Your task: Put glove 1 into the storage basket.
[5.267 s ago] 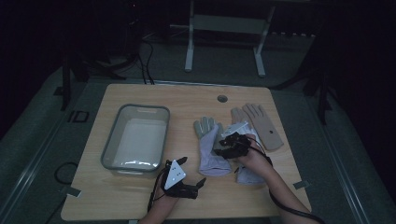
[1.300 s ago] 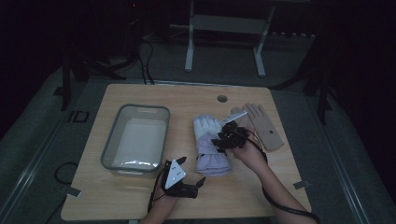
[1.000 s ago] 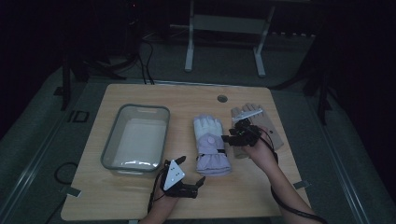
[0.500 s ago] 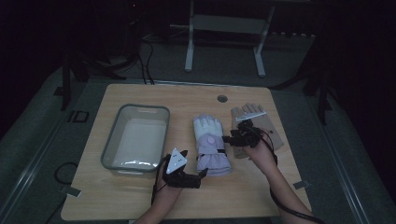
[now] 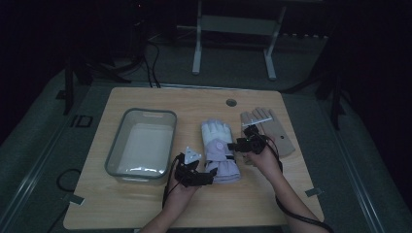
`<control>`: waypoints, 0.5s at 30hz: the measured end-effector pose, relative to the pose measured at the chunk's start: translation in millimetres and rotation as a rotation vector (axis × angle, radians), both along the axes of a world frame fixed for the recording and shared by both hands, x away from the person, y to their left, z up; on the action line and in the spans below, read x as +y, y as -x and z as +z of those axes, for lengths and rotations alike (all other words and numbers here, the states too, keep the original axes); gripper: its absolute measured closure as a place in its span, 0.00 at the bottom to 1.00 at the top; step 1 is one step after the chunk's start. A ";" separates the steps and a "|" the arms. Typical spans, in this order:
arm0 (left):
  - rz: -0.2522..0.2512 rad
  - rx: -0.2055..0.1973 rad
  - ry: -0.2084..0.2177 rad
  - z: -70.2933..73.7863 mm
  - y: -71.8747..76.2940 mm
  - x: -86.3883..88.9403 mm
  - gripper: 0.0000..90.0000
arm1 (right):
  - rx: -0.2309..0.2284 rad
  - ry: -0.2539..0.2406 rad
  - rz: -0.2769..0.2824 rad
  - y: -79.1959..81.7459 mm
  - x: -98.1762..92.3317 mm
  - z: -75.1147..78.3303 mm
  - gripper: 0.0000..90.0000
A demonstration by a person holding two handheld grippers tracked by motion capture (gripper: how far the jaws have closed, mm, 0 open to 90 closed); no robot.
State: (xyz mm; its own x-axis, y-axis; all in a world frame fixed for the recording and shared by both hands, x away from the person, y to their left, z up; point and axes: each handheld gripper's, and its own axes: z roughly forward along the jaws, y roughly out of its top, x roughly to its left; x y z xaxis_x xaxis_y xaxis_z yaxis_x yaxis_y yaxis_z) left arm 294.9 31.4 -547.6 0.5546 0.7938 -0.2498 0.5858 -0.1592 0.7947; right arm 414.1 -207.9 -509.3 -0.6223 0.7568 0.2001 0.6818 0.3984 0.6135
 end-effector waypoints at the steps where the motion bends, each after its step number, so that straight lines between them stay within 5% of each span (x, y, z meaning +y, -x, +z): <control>1: 0.002 0.015 -0.006 -3.3 -0.8 -1.5 0.21 | 0.014 0.010 0.005 -0.9 -0.8 -4.0 0.47; 8: -0.030 0.086 -0.004 -16.0 -7.5 -4.8 0.30 | 0.130 0.019 -0.016 -7.1 -0.7 -24.9 0.46; 15: -0.081 0.160 0.047 -25.4 -14.9 -5.8 0.39 | 0.209 -0.036 0.038 -12.1 -1.1 -29.8 0.71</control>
